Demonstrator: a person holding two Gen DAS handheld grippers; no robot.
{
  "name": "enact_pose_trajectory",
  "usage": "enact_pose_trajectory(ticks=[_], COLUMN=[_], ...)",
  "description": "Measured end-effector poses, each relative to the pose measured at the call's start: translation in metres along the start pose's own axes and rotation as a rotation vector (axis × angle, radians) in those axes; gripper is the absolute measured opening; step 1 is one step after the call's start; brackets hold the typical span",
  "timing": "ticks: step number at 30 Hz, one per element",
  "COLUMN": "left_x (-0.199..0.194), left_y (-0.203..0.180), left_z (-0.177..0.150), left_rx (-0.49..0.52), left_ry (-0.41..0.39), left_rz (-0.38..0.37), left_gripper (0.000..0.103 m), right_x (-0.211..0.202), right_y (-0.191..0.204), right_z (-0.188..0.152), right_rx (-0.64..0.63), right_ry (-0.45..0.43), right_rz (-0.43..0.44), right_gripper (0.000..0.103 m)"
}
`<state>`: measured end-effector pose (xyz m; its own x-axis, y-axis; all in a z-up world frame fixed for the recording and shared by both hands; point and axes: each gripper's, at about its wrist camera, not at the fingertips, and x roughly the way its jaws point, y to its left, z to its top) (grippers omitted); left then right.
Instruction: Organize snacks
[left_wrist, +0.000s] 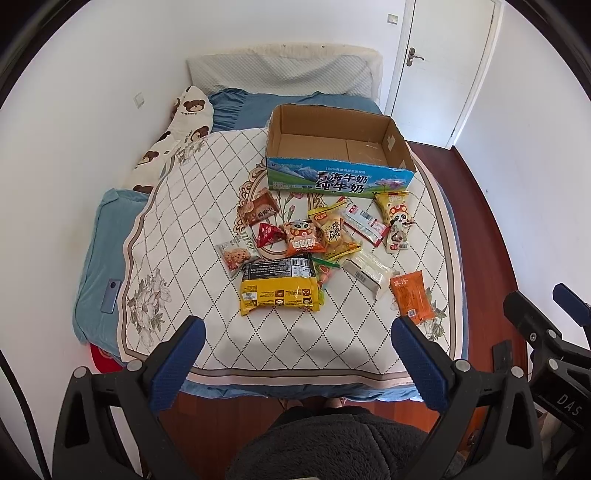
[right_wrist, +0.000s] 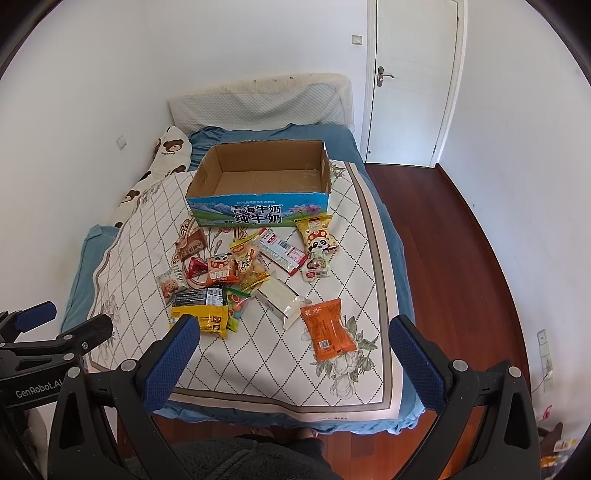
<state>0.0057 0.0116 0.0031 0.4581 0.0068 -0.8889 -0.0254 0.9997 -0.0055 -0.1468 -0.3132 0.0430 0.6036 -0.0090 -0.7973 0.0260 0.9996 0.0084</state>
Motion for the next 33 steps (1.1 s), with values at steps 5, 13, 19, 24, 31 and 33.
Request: enact_pose_trajectory(ticks=[5, 13, 19, 24, 31, 33], left_x=[-0.0003, 0.0015, 0.0011, 0.0018, 0.0037, 0.0041], left_y=[0.0020, 0.0038, 0.0057, 0.0044, 0.0042, 0.0036], left_z=[0.0001, 0.0023, 0.0028, 0.0033, 0.0034, 0.0036], left_rx=[0.001, 0.002, 0.002, 0.007, 0.008, 0.007], left_ry=[0.002, 0.005, 0.000, -0.001, 0.003, 0.001], left_rz=[-0.001, 0.005, 0.003, 0.000, -0.006, -0.007], left_gripper=[0.103, 0.103, 0.103, 0.103, 0.103, 0.103], right_x=[0.0006, 0.0027, 0.0053, 0.0048, 0.0059, 0.0062], right_y=[0.0017, 0.0027, 0.0022, 0.0023, 0.0027, 0.0030], right_z=[0.0005, 0.0011, 0.0024, 0.0014, 0.0031, 0.0033], right_rx=[0.000, 0.002, 0.009, 0.008, 0.015, 0.015], right_ry=[0.001, 0.009, 0.011, 0.007, 0.006, 0.006], right_rz=[-0.001, 0.008, 0.009, 0.008, 0.003, 0.003], right_gripper=[0.103, 0.103, 0.103, 0.103, 0.103, 0.103])
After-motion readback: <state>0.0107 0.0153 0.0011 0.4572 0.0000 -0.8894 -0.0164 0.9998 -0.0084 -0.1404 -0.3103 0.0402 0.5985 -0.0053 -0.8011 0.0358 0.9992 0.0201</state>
